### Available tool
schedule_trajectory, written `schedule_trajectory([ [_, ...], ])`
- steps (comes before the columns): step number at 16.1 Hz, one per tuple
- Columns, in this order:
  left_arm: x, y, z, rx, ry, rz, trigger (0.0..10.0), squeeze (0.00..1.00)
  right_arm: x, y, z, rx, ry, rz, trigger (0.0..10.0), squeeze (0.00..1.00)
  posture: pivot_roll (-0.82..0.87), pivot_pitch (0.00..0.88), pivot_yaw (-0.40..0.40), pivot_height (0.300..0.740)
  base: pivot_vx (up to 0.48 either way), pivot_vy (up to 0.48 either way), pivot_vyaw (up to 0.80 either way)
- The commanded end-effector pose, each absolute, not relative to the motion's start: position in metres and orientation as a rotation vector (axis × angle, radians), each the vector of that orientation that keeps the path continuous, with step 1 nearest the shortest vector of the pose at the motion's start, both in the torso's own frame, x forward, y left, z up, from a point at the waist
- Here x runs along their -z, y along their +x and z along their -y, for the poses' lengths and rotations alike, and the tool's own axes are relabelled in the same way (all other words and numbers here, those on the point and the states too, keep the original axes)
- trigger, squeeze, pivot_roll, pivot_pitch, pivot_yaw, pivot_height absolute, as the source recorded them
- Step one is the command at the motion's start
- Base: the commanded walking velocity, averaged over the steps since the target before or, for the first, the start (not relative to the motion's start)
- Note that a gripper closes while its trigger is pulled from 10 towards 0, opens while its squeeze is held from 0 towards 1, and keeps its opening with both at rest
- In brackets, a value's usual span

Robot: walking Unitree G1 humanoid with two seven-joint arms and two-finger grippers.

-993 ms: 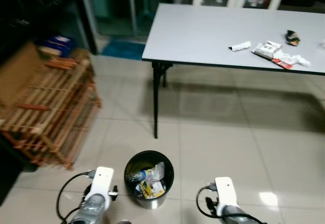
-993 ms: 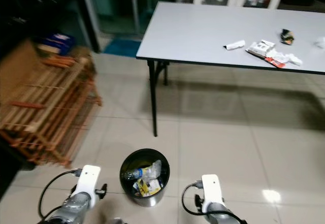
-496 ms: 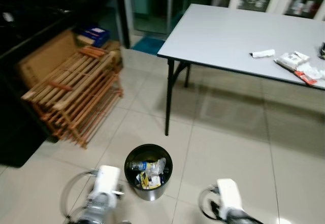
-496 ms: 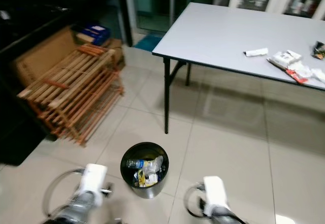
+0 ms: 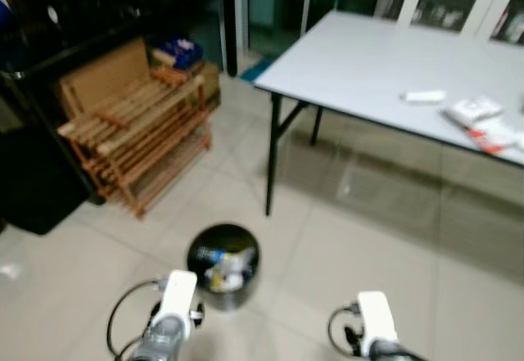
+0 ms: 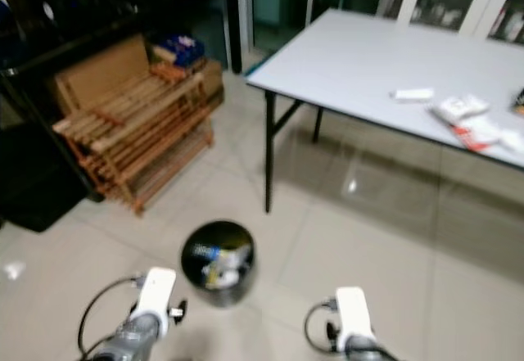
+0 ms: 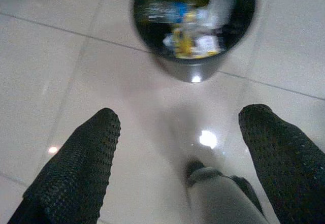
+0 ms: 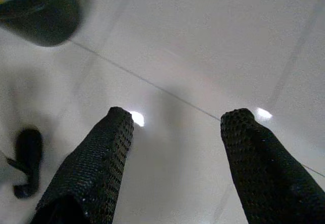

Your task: Picking trash to rubbish bin

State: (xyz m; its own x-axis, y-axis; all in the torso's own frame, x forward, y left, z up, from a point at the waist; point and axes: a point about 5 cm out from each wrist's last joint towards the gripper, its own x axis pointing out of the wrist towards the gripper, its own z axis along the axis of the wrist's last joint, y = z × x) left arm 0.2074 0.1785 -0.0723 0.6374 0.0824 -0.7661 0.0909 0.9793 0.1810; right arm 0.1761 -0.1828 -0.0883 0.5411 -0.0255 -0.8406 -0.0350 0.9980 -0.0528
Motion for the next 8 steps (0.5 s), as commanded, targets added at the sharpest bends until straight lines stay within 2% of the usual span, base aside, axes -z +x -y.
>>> schedule_trajectory([
  [1,0.0706,0.2087,-0.1871,-0.016,0.226,-0.879,10.0,0.00,0.0877,0.1789,0.1773,-0.010,-0.051,-0.997,10.0,0.00,0.00,0.027,-0.029,0.740,0.000,-0.300,0.00],
  [6,0.0706,0.2087,-0.1866,-0.017,0.224,-0.879,10.0,0.00,0.0877,0.1788,0.1784,-0.005,-0.047,-0.999,10.0,0.00,0.01,0.031,-0.031,0.740,0.000,-0.425,0.00],
  [8,0.0708,0.2085,-0.1868,-0.016,0.225,-0.880,10.0,0.00,0.0878,0.1784,0.1786,0.003,-0.039,-0.998,10.0,0.00,0.00,0.033,-0.030,0.740,0.000,-0.302,0.00],
])
